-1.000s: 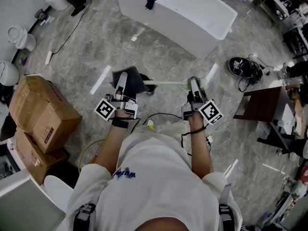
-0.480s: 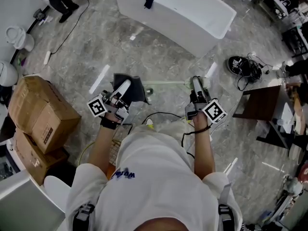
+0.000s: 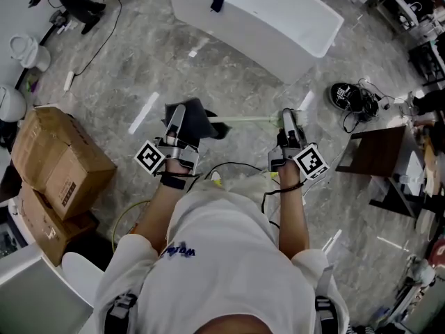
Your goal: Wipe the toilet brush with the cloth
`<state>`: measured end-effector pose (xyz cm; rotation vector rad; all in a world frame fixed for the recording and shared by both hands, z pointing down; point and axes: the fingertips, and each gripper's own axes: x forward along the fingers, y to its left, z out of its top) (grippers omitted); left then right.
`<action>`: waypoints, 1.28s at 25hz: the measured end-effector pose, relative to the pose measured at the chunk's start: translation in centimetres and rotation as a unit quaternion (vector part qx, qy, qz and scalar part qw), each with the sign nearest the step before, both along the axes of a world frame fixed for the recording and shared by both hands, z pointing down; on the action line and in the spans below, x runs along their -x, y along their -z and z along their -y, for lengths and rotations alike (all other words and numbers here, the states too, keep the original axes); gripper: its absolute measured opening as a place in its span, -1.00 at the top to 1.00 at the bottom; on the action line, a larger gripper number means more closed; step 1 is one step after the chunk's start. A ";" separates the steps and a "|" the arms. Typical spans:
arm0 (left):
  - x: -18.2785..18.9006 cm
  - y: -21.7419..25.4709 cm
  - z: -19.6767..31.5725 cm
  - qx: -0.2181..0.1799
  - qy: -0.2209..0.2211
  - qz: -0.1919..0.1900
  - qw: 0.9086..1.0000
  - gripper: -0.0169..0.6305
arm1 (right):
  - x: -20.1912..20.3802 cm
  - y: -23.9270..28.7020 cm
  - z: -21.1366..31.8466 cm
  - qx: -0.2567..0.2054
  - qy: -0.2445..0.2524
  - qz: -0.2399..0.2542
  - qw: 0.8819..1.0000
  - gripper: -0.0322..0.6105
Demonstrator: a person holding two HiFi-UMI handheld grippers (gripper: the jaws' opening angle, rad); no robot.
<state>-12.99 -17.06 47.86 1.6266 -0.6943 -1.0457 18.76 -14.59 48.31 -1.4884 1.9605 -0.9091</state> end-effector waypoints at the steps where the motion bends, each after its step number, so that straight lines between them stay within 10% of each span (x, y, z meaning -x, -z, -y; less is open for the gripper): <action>1: -0.7 0.7 -0.4 -0.026 -0.039 -0.002 0.999 0.54 | -0.3 0.3 0.0 -0.006 0.006 -0.004 1.000 0.37; 4: -3.5 2.1 -3.3 -0.104 -0.197 0.009 0.975 0.60 | -1.6 1.1 0.1 -0.018 0.018 -0.011 1.000 0.37; 8: -5.9 0.9 -8.4 -0.137 -0.373 0.041 0.917 0.68 | -2.4 1.9 -0.1 -0.024 0.027 -0.010 0.999 0.38; 11: -5.9 -2.3 -10.2 -0.138 -0.430 0.154 0.879 0.84 | -5.4 2.4 -0.5 -0.026 -0.015 -0.021 0.999 0.39; 15: -0.6 -5.7 -6.4 -0.115 -0.312 0.347 0.877 0.84 | -8.5 4.1 -1.5 -0.039 -0.049 -0.049 0.997 0.39; 19: 1.7 -3.5 -4.1 -0.163 -0.178 0.478 0.845 0.84 | -6.4 4.9 -2.2 -0.042 -0.048 -0.134 0.989 0.39; 26: -0.8 -0.3 -3.5 -0.222 -0.063 0.648 0.726 0.84 | -0.9 5.8 -2.5 -0.053 -0.054 -0.292 0.953 0.39; 32: -2.2 1.0 -3.2 -0.200 0.006 0.663 0.722 0.84 | 3.4 4.6 -2.6 -0.043 -0.048 -0.368 0.928 0.38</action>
